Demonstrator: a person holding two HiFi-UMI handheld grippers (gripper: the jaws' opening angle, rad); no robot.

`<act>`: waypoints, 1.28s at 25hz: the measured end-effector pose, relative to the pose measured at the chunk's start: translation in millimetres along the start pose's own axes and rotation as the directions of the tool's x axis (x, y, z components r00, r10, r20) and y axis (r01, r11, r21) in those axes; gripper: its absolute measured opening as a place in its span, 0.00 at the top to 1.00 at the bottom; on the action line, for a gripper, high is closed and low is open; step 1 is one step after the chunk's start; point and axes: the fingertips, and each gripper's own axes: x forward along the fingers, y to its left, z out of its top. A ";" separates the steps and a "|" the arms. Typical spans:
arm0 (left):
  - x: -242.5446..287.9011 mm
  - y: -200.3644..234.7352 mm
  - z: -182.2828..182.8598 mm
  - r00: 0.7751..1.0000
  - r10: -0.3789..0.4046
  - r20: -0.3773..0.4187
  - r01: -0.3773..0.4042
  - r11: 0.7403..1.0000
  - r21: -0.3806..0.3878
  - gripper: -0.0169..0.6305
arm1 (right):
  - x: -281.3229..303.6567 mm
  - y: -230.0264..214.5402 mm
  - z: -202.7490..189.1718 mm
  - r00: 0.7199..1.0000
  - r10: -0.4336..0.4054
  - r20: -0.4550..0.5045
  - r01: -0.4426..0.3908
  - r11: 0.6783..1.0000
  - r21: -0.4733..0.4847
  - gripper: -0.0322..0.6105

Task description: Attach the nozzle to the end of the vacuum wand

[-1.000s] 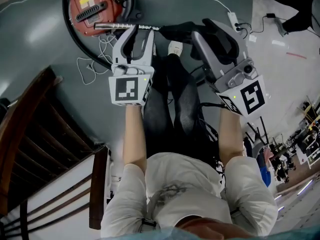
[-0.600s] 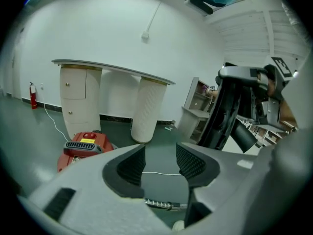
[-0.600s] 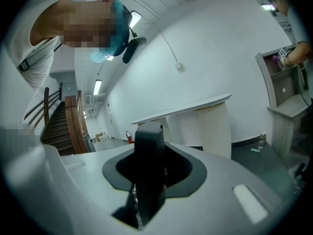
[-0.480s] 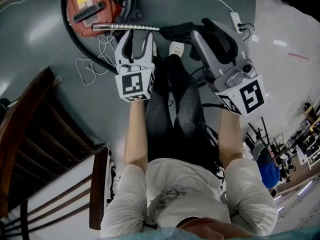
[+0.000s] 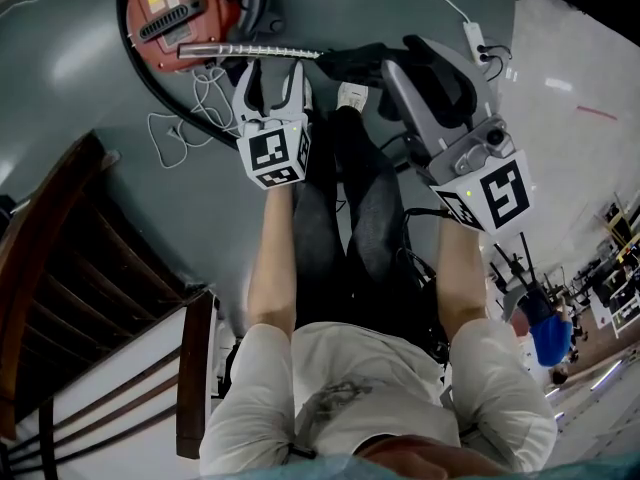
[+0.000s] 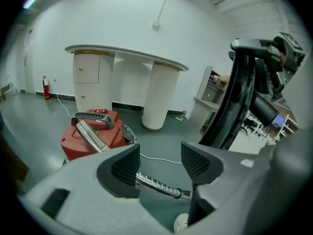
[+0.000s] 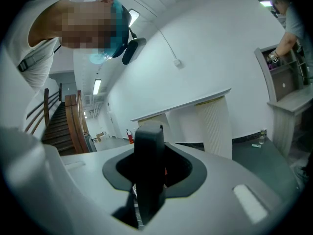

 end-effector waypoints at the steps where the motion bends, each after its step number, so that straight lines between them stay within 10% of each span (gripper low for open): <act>1: 1.8 2.4 -4.6 1.000 0.007 -0.008 -0.007 1.000 -0.008 0.55 | 0.6 0.0 -1.4 1.000 0.001 -0.002 -0.001 1.000 0.001 0.77; 32: 55.6 44.2 -94.6 0.982 0.103 -0.161 -0.138 0.965 -0.224 0.39 | 9.1 -4.5 -19.2 1.000 0.031 -0.004 -0.031 1.000 0.003 0.77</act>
